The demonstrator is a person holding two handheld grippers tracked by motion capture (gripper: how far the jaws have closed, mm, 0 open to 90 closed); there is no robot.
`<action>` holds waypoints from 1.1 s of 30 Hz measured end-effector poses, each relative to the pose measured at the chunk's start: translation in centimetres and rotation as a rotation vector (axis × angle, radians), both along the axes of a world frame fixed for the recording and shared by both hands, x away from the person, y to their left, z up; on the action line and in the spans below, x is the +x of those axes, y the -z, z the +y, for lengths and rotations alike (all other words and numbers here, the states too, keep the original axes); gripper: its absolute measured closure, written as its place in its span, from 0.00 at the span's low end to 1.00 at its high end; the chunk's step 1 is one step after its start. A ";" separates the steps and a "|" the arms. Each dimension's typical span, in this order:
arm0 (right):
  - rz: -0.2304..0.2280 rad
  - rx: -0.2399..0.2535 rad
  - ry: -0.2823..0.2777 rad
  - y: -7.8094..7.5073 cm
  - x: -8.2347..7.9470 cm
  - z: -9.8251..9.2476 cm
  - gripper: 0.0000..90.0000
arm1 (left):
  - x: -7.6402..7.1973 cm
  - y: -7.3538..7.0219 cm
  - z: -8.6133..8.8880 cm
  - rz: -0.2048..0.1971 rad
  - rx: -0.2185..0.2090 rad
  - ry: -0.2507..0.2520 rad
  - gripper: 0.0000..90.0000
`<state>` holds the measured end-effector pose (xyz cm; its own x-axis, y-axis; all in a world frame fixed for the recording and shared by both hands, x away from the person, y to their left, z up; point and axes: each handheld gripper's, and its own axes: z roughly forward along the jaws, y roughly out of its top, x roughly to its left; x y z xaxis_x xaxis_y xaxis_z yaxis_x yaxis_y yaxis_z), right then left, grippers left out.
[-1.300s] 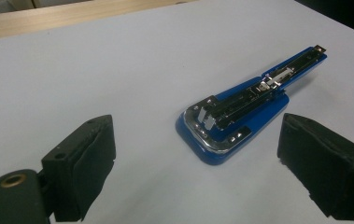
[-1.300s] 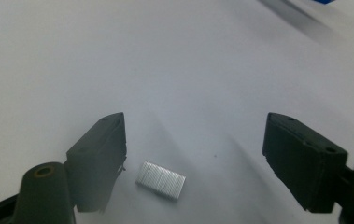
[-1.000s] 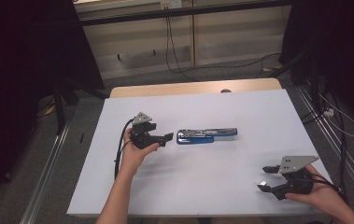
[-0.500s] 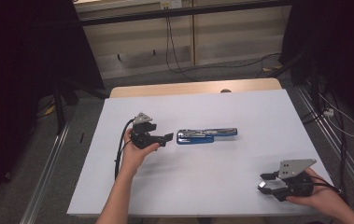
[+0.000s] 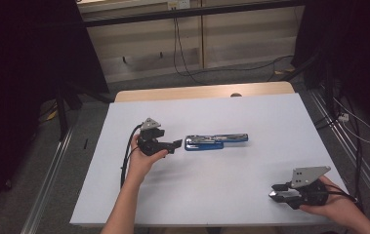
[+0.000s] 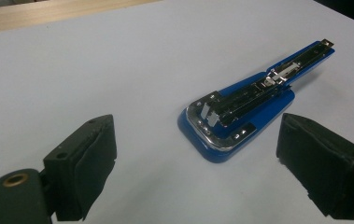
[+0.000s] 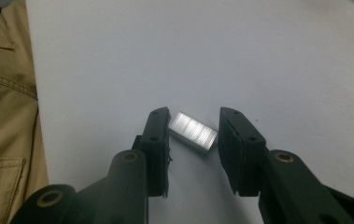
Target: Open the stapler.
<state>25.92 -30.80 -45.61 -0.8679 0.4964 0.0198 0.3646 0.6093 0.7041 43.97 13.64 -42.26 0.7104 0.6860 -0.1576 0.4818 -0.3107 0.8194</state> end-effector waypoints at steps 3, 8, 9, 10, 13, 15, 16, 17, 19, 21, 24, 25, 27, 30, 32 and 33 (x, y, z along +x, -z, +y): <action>-0.006 0.006 0.016 0.1 0.1 0.2 0.73 | 0.0 -0.1 0.1 -0.005 -0.003 -0.006 0.14; -0.018 0.007 0.012 0.2 0.4 0.7 0.69 | 0.0 -0.1 0.0 -0.006 0.002 -0.005 0.14; -0.017 0.010 0.015 0.2 0.5 0.7 0.66 | 0.0 0.0 0.0 -0.005 0.000 -0.004 0.14; -0.017 0.014 0.018 0.3 0.6 0.7 0.64 | 0.0 0.0 -0.1 -0.003 0.003 -0.003 0.14; -0.015 0.025 0.019 0.4 1.0 1.0 0.63 | 0.0 0.1 -0.2 -0.002 0.003 0.001 0.14; -0.020 0.020 0.004 0.4 1.1 1.3 0.64 | 0.0 0.1 -0.2 -0.003 0.011 0.003 0.14; -0.017 0.020 0.004 0.3 1.1 1.3 0.64 | 0.0 0.0 -0.2 -0.002 0.011 0.004 0.14; -0.013 0.024 0.002 0.4 1.1 1.3 0.63 | 0.0 0.1 -0.2 -0.004 0.007 0.002 0.14; -0.005 0.030 -0.005 0.4 0.9 1.1 0.63 | 0.0 0.0 -0.1 -0.002 0.007 0.002 0.14; 0.000 0.029 -0.015 0.3 0.7 0.9 0.64 | 0.0 0.0 0.1 0.000 0.011 -0.003 0.14; 0.008 0.021 -0.026 0.2 0.4 0.6 0.70 | 0.0 0.0 0.1 0.004 0.007 -0.005 0.14; 0.011 0.020 -0.026 0.1 0.3 0.6 0.72 | 0.0 0.0 0.1 0.003 0.008 -0.005 0.14; 0.014 0.022 -0.023 0.1 0.2 0.5 0.73 | 0.0 0.0 0.1 0.001 0.016 -0.002 0.14; 0.015 0.017 -0.022 0.1 0.1 0.5 0.77 | 0.0 0.0 0.0 -0.007 0.015 0.001 0.14; 0.016 0.018 -0.017 0.1 0.1 0.6 0.78 | 0.0 0.1 -0.1 -0.002 0.010 -0.002 0.14; 0.016 0.018 -0.018 0.1 0.1 0.6 0.78 | 0.0 0.1 -0.1 -0.001 0.009 -0.003 0.14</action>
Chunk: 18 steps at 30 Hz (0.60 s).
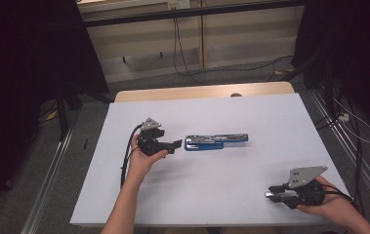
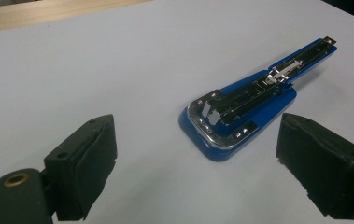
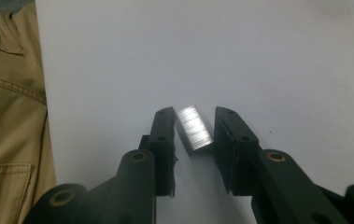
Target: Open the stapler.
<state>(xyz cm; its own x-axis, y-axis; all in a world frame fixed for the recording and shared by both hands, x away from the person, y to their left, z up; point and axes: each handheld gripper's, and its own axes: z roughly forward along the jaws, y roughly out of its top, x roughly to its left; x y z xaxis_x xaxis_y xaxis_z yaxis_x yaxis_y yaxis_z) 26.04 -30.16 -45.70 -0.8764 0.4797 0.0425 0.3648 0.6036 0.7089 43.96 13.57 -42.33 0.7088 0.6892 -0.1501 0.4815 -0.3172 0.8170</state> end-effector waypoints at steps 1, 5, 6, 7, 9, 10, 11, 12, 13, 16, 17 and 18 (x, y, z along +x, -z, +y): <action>0.002 0.000 0.001 0.0 0.0 0.0 0.78 | 0.0 0.0 0.0 0.000 0.001 0.000 0.14; 0.006 -0.007 -0.014 -0.1 0.2 0.2 0.80 | 0.0 0.0 0.0 -0.001 0.003 -0.002 0.14; 0.007 -0.006 -0.016 0.0 0.2 0.3 0.81 | 0.0 0.0 0.0 -0.002 0.003 -0.002 0.14; 0.002 -0.011 -0.020 -0.1 0.2 0.3 0.82 | 0.0 0.0 0.0 -0.004 0.005 0.001 0.14; 0.002 -0.009 -0.022 0.0 0.3 0.4 0.84 | 0.0 0.0 0.1 -0.003 0.004 0.000 0.14; 0.005 -0.006 -0.019 0.0 0.3 0.5 0.87 | -0.1 0.0 0.0 0.000 0.003 -0.003 0.14; 0.013 -0.003 -0.012 0.0 0.4 0.6 0.88 | -0.1 0.0 0.1 0.001 0.005 -0.002 0.14; 0.020 -0.005 -0.002 -0.1 0.4 0.8 0.88 | -0.1 -0.1 0.1 -0.001 0.006 -0.001 0.14; 0.017 -0.012 -0.005 -0.1 0.4 0.9 0.88 | -0.1 -0.1 0.1 -0.002 0.006 0.000 0.14; 0.018 -0.016 0.018 -0.2 0.3 1.2 0.89 | 0.0 0.0 0.1 -0.009 0.018 0.002 0.14; 0.017 -0.013 0.025 -0.2 0.3 1.3 0.89 | 0.0 0.0 0.0 -0.003 0.016 -0.001 0.14; 0.020 -0.008 0.027 -0.2 0.4 1.3 0.89 | -0.1 0.0 0.0 0.002 0.016 -0.001 0.14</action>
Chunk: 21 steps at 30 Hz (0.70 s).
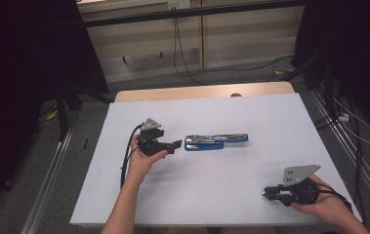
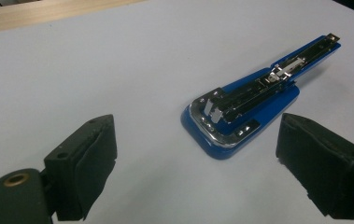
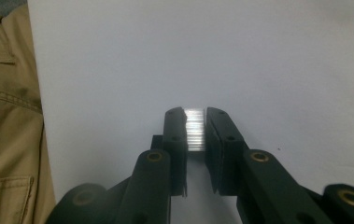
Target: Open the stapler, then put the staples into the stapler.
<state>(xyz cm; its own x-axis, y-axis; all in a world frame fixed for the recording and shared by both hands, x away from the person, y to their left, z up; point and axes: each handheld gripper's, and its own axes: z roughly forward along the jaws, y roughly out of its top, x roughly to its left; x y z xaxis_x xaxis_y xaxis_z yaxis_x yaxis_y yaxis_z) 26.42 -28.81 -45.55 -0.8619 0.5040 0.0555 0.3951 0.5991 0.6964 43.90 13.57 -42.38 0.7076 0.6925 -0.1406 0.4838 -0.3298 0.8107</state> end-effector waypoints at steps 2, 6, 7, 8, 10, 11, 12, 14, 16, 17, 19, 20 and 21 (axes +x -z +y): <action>0.007 0.011 0.008 0.0 0.2 0.2 0.89 | 0.0 0.0 0.0 -0.003 0.005 0.000 0.14; 0.005 0.010 0.013 0.0 0.8 0.7 0.89 | 0.1 -0.1 0.2 -0.008 0.005 0.001 0.14; 0.004 0.009 0.013 0.0 0.9 0.8 0.89 | 0.1 -0.1 0.3 -0.007 0.008 0.001 0.14; 0.001 0.014 0.021 -0.1 1.2 0.8 0.89 | 0.1 -0.1 0.3 -0.010 0.006 0.003 0.14; -0.006 0.025 0.030 -0.3 1.5 0.8 0.89 | 0.1 -0.1 0.3 -0.007 -0.002 -0.002 0.13; -0.012 0.032 0.037 -0.5 1.6 0.8 0.89 | 0.0 -0.1 0.4 -0.005 0.000 -0.001 0.13; -0.015 0.037 0.042 -0.6 1.8 0.8 0.89 | 0.1 -0.1 0.4 -0.005 0.009 0.004 0.13; -0.029 0.046 0.050 -1.0 2.2 0.8 0.89 | 0.0 0.0 0.4 -0.004 0.011 0.004 0.12; -0.045 0.047 0.058 -1.3 2.4 0.9 0.89 | 0.0 0.0 0.4 0.002 0.011 0.003 0.12; -0.051 0.055 0.060 -1.5 2.6 0.9 0.89 | 0.0 0.0 0.4 -0.003 0.019 0.004 0.12; -0.067 0.062 0.063 -1.9 3.0 1.1 0.89 | -0.1 0.1 0.4 -0.002 0.020 0.012 0.12; -0.068 0.063 0.064 -2.1 3.2 1.2 0.89 | -0.1 0.1 0.3 0.002 0.016 0.014 0.11; -0.070 0.065 0.062 -2.2 3.4 1.3 0.89 | -0.2 0.1 0.4 0.002 0.018 0.016 0.11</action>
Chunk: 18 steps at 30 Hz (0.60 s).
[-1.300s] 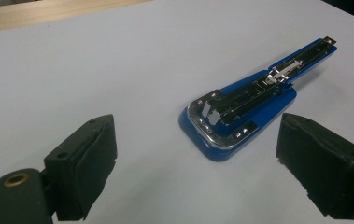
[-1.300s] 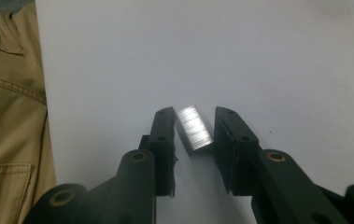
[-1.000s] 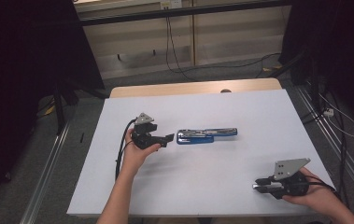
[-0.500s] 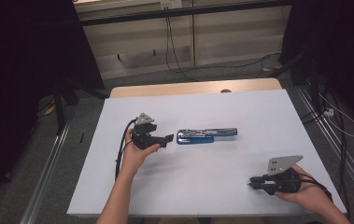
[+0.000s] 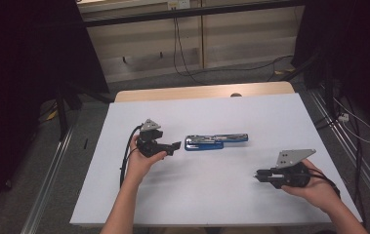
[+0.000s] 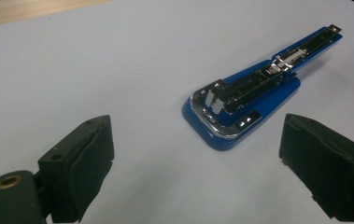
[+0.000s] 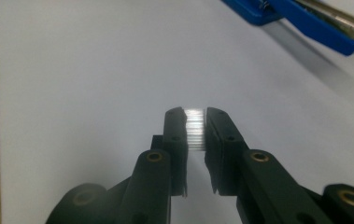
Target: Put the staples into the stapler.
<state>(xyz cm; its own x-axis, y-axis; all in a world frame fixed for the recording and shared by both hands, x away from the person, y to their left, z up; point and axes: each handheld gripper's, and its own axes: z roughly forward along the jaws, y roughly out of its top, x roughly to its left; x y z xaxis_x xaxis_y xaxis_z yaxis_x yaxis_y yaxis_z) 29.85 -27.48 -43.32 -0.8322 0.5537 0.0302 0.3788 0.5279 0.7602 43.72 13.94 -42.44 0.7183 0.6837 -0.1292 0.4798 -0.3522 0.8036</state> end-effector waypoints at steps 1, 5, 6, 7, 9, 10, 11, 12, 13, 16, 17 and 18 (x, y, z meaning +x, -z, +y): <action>-0.007 0.002 -0.002 -0.2 0.3 0.2 0.89 | 0.0 0.0 0.0 0.001 -0.004 -0.002 0.11; -0.017 0.008 -0.013 -0.8 1.8 1.3 0.89 | -0.2 0.0 0.2 0.005 -0.003 0.006 0.09; -0.019 0.006 -0.016 -0.8 2.1 1.5 0.89 | -0.2 0.0 0.2 0.003 -0.001 0.007 0.09; -0.022 0.005 -0.020 -1.0 2.4 1.7 0.89 | -0.2 0.0 0.3 -0.001 -0.004 0.009 0.09; -0.032 0.008 -0.019 -1.3 3.1 2.2 0.89 | -0.2 -0.1 0.3 -0.001 -0.016 0.005 0.08; -0.034 0.011 -0.021 -1.4 3.4 2.4 0.89 | -0.1 -0.1 0.4 -0.002 -0.018 0.005 0.08; -0.040 0.015 -0.022 -1.5 3.8 2.6 0.89 | -0.1 -0.1 0.4 -0.001 -0.018 0.007 0.08; -0.041 0.016 -0.016 -1.7 4.0 2.8 0.89 | -0.1 0.0 0.4 0.000 -0.024 0.005 0.08; -0.045 0.013 -0.018 -1.8 4.4 3.0 0.89 | -0.1 -0.1 0.4 0.000 -0.021 0.007 0.08; -0.045 0.013 -0.025 -2.2 5.3 3.4 0.89 | -0.1 -0.1 0.5 -0.003 -0.023 0.014 0.07; -0.049 0.013 -0.025 -2.4 5.6 3.5 0.89 | -0.1 -0.1 0.5 -0.006 -0.023 0.013 0.07; -0.047 0.018 -0.024 -2.5 5.8 3.6 0.89 | 0.0 -0.2 0.5 -0.008 -0.023 0.013 0.07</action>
<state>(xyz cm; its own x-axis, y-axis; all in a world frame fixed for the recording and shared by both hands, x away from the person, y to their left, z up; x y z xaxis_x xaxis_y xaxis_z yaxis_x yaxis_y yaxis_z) 35.70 -23.87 -40.84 -0.8458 0.5334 0.0003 0.3299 0.5227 0.7861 43.68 14.48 -42.28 0.7280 0.6714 -0.1386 0.4685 -0.3396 0.8156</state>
